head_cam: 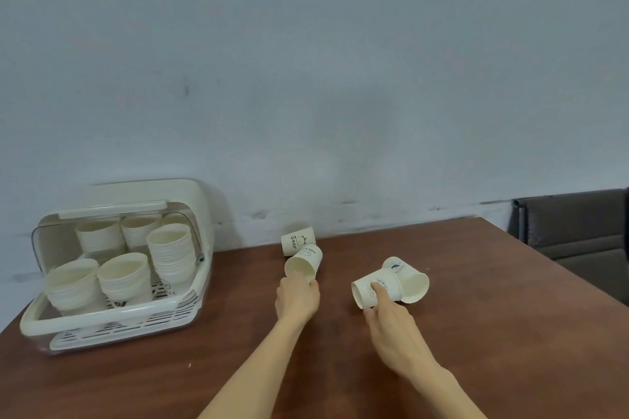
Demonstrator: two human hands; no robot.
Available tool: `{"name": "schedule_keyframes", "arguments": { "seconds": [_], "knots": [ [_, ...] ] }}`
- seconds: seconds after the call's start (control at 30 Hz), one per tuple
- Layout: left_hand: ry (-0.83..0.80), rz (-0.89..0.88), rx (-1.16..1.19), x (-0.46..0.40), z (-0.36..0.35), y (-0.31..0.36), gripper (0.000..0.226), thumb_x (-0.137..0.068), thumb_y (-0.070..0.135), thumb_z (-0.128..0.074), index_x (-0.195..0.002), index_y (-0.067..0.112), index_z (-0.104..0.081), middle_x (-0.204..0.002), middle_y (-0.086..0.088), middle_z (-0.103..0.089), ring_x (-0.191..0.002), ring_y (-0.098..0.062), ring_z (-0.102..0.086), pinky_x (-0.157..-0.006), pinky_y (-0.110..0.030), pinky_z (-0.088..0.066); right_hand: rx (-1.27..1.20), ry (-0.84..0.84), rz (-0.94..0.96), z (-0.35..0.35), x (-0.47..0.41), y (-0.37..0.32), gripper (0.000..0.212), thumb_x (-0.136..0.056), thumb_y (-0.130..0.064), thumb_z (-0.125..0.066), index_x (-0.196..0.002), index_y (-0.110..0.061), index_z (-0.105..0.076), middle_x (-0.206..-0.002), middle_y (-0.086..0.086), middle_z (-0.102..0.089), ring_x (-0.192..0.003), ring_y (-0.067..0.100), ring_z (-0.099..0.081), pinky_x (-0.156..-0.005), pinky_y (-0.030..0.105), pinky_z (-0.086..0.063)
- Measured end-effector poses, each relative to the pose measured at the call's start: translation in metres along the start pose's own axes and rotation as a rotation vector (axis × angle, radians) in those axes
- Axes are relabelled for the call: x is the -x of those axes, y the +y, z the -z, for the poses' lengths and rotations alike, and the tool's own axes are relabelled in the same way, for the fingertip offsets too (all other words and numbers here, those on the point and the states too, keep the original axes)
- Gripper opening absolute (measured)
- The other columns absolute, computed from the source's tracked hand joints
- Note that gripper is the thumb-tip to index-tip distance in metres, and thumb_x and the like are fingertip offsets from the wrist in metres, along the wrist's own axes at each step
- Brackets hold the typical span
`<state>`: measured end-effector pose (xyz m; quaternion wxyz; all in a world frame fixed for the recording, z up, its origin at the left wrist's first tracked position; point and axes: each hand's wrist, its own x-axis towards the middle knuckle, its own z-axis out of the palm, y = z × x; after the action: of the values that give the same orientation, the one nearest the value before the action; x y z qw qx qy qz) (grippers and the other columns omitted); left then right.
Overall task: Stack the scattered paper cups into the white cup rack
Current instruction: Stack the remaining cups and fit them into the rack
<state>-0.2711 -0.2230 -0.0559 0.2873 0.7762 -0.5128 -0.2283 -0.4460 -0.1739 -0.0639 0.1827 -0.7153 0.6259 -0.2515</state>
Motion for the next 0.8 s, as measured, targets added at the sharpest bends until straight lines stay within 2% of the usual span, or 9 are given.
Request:
{"name": "schedule_keyframes", "arguments": {
  "seconds": [0.07,0.13,0.23,0.33,0.43,0.53,0.67,0.8],
  "knots": [
    [0.024,0.07,0.125,-0.011,-0.005,0.004,0.034,-0.088,0.027,-0.045,-0.117,0.013,-0.053,-0.099,-0.01,-0.065,-0.064,-0.021,-0.07,-0.07,-0.029,-0.053,0.01,0.017,0.013,0.004,-0.003,0.002,0.049,-0.099,-0.026,-0.034,-0.146,-0.02,-0.023,-0.111,0.009,-0.063,-0.097,0.035,-0.058,-0.083,0.043,-0.046],
    [0.031,0.128,0.265,-0.018,-0.007,0.007,0.031,-0.086,0.026,-0.052,-0.112,0.011,-0.054,-0.091,-0.009,-0.068,-0.042,-0.016,-0.064,-0.051,-0.022,-0.047,0.014,0.023,0.027,0.008,-0.006,0.004,0.049,-0.098,-0.024,-0.034,-0.145,-0.02,-0.023,-0.108,0.008,-0.063,-0.094,0.034,-0.059,-0.081,0.044,-0.047],
    [0.027,0.166,0.401,-0.024,-0.013,0.01,0.026,-0.085,0.026,-0.06,-0.105,0.009,-0.057,-0.075,-0.008,-0.071,-0.042,-0.013,-0.064,-0.039,-0.014,-0.037,0.006,0.016,0.029,0.01,-0.009,0.005,0.05,-0.097,-0.022,-0.035,-0.145,-0.021,-0.023,-0.103,0.006,-0.063,-0.089,0.033,-0.059,-0.08,0.044,-0.047],
    [0.032,0.186,0.46,-0.027,-0.02,0.01,0.02,-0.086,0.024,-0.061,-0.102,0.01,-0.063,-0.063,-0.004,-0.07,-0.043,-0.013,-0.065,-0.044,-0.014,-0.037,0.0,0.019,0.026,0.01,-0.01,0.006,0.049,-0.097,-0.024,-0.034,-0.145,-0.023,-0.024,-0.106,0.006,-0.063,-0.091,0.033,-0.059,-0.08,0.043,-0.047],
    [0.054,0.206,0.507,-0.031,-0.024,0.01,0.015,-0.088,0.017,-0.06,-0.099,0.009,-0.066,-0.063,-0.006,-0.07,-0.042,-0.016,-0.065,-0.039,-0.012,-0.039,0.016,0.021,0.044,0.009,-0.009,0.005,0.048,-0.098,-0.027,-0.033,-0.145,-0.023,-0.023,-0.108,0.006,-0.063,-0.093,0.032,-0.058,-0.08,0.043,-0.046],
    [0.069,0.201,0.51,-0.031,-0.025,0.011,0.015,-0.089,0.013,-0.055,-0.095,0.007,-0.067,-0.065,-0.007,-0.07,-0.041,-0.015,-0.064,-0.033,-0.008,-0.033,0.033,0.021,0.051,0.009,-0.008,0.004,0.048,-0.098,-0.027,-0.033,-0.145,-0.024,-0.023,-0.11,0.005,-0.062,-0.094,0.031,-0.059,-0.079,0.041,-0.046],
    [0.091,0.168,0.479,-0.026,-0.018,0.01,0.023,-0.087,0.009,-0.047,-0.096,0.01,-0.068,-0.063,-0.005,-0.069,-0.041,-0.014,-0.064,-0.04,-0.013,-0.039,0.049,0.017,0.05,0.012,-0.008,0.005,0.048,-0.099,-0.028,-0.033,-0.146,-0.023,-0.022,-0.11,0.004,-0.062,-0.093,0.03,-0.06,-0.079,0.041,-0.047],
    [0.117,0.095,0.455,-0.015,-0.008,0.006,0.025,-0.088,0.011,-0.046,-0.099,0.016,-0.068,-0.062,-0.004,-0.069,-0.041,-0.012,-0.063,-0.048,-0.014,-0.038,0.062,0.01,0.033,0.012,-0.006,0.005,0.049,-0.099,-0.029,-0.032,-0.146,-0.024,-0.021,-0.113,0.005,-0.061,-0.095,0.032,-0.059,-0.081,0.042,-0.046]
  ]
}}
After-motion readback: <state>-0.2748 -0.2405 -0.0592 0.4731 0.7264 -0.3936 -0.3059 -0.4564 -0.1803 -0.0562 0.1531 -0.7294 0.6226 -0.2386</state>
